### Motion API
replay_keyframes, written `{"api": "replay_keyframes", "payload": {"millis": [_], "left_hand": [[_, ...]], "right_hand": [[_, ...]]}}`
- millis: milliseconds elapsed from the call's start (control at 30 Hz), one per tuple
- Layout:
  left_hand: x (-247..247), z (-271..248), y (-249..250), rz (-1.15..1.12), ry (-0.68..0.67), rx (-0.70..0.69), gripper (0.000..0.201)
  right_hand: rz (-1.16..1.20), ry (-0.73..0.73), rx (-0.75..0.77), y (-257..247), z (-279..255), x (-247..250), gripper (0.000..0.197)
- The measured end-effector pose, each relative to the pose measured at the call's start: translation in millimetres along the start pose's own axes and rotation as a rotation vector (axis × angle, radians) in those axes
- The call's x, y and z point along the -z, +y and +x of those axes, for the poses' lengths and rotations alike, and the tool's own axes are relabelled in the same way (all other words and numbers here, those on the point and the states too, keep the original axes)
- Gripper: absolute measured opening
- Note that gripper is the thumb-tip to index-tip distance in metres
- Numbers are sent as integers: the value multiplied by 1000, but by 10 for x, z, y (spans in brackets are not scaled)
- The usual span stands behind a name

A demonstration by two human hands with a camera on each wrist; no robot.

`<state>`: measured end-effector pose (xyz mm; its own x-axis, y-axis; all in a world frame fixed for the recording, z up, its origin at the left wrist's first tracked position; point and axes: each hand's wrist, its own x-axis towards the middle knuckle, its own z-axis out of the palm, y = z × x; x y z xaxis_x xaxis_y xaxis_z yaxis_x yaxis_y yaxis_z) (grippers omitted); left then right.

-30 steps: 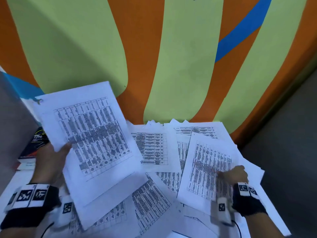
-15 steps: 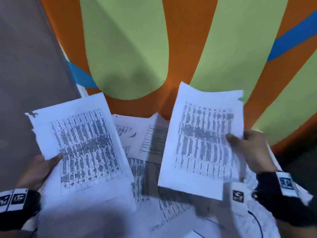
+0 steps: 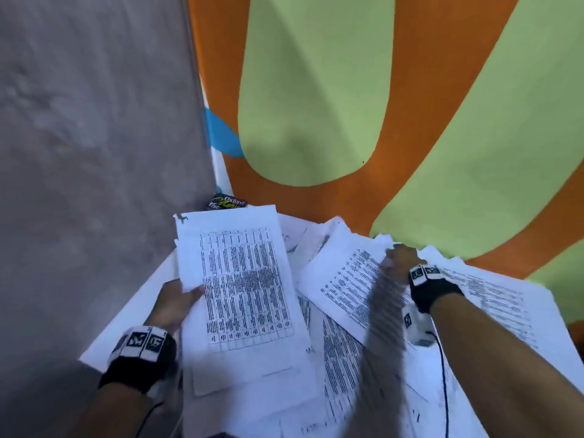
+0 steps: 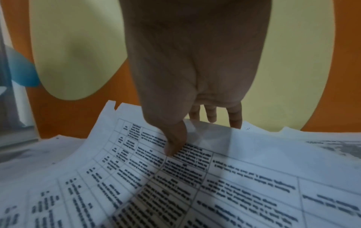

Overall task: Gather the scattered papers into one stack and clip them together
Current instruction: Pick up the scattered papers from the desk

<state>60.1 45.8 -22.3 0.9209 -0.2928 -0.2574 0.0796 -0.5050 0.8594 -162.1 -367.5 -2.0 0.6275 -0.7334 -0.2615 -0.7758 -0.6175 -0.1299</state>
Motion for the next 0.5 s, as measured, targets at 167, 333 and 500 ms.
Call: {"api": "replay_keyframes", "payload": {"millis": [167, 333, 500], "left_hand": [[-52, -100, -11, 40, 7, -57, 17], [-128, -111, -41, -14, -11, -41, 20], [-205, -88, -45, 29, -32, -11, 27]], "right_hand": [[-125, -46, 55, -50, 156, -199, 34], [-273, -60, 70, -111, 165, -236, 46], [-312, -99, 207, -85, 288, -215, 45]]}}
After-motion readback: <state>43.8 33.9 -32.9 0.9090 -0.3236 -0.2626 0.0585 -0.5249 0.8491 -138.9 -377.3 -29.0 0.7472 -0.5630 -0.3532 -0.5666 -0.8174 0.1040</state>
